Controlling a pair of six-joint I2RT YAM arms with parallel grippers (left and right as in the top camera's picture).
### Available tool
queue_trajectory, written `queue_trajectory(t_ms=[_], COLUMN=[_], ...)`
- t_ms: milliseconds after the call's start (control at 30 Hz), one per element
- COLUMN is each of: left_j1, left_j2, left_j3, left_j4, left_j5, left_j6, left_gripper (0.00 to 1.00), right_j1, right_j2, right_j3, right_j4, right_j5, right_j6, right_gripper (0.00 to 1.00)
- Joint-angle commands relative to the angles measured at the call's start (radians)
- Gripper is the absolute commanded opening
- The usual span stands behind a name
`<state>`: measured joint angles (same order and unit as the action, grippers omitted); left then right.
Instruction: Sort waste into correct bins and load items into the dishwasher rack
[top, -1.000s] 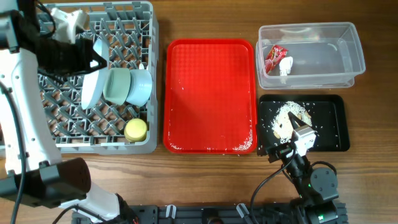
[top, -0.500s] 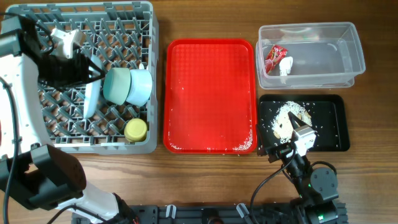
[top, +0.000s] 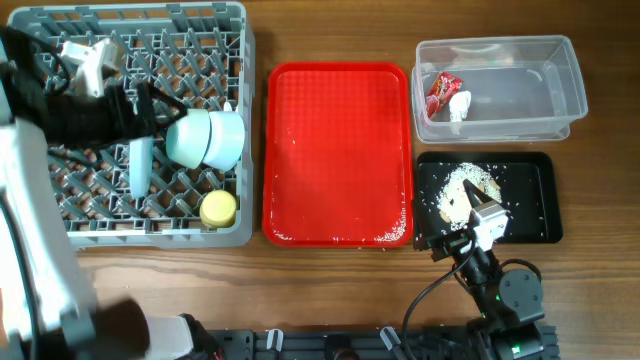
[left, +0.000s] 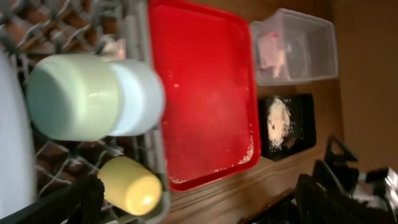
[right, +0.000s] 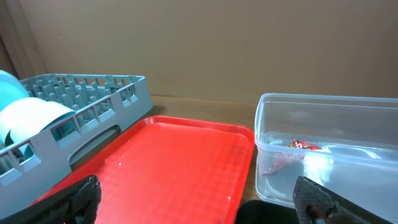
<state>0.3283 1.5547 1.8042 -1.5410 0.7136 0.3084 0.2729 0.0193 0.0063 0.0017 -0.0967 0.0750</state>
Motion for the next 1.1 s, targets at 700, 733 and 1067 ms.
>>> queue_trajectory(t_ms=[700, 733, 1067], left_j1=[-0.521, -0.521, -0.483], left_j2=[-0.768, -0.818, -1.267], left_j3=[-0.43, -0.523, -1.319], left_j4=[0.554, 0.645, 1.32], left_j5=[-0.151, -0.152, -0.355], left_j6=[-0.187, -0.19, -0.336], left_gripper=[1.0, 1.0, 1.0], right_j1=[-0.005, -0.005, -0.005], right_j2=[-0.005, -0.005, -0.005], right_j3=[-0.001, -0.001, -0.001], right_j4=[0.005, 0.005, 0.005], right_j5=[-0.012, -0.012, -0.012], right_j6=[0.01, 0.01, 0.01], right_gripper=[1.0, 1.0, 1.0])
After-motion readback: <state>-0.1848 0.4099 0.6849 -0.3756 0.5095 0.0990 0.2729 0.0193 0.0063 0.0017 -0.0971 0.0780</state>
